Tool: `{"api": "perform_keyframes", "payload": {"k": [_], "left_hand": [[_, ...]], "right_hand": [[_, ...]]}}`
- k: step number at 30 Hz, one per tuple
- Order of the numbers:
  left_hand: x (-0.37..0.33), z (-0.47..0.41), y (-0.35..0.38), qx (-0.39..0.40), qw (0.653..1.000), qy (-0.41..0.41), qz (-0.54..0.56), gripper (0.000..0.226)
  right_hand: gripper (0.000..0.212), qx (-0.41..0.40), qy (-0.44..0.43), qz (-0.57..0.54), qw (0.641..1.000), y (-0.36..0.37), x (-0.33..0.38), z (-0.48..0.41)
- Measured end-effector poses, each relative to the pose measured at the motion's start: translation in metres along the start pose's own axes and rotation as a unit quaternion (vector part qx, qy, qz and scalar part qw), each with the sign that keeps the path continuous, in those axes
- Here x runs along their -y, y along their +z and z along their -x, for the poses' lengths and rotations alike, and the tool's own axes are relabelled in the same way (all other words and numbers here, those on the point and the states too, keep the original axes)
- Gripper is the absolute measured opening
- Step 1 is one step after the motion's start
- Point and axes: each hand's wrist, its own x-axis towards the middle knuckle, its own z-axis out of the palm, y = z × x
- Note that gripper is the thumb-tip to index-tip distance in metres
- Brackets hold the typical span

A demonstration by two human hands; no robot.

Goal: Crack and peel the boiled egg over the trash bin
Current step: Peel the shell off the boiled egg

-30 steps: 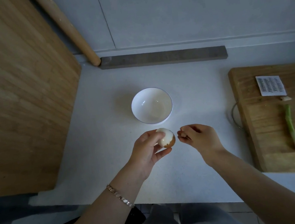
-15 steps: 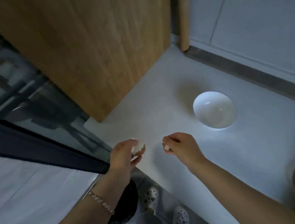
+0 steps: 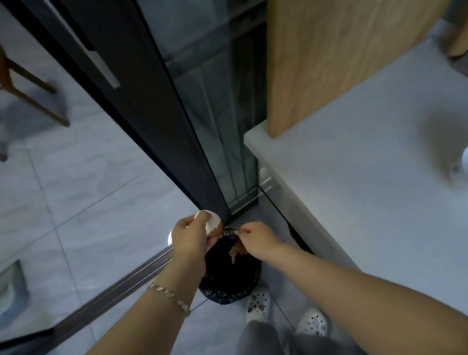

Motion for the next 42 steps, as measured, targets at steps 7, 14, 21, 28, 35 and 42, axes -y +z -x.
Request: {"api": "perform_keyframes", "payload": {"k": [7, 14, 21, 28, 35, 42], "left_hand": [[-0.002, -0.028, -0.030, 0.004, 1.000, -0.029, -0.007, 0.018], [-0.008, -0.036, -0.035, 0.029, 0.999, -0.018, -0.026, 0.021], [-0.004, -0.035, -0.031, 0.054, 0.997, -0.031, -0.045, 0.023], [-0.014, -0.015, 0.001, 0.136, 0.989, -0.028, -0.056, 0.014], [-0.021, 0.042, 0.082, 0.302, 0.949, -0.017, -0.093, 0.004], [-0.001, 0.106, 0.164, 0.433, 0.885, 0.016, -0.173, 0.009]], "right_hand": [[0.024, -0.020, 0.030, 0.041, 0.999, 0.032, 0.009, -0.029], [0.018, -0.065, -0.022, 0.244, 0.967, 0.028, 0.021, -0.011], [0.029, -0.039, -0.048, 0.167, 0.984, 0.019, 0.005, -0.011], [0.007, -0.141, -0.080, 0.002, 0.987, -0.025, 0.006, 0.014], [0.004, -0.214, -0.070, -0.264, 0.938, -0.101, -0.005, 0.085], [0.014, -0.283, -0.062, -0.381, 0.878, -0.163, -0.066, 0.147]]}}
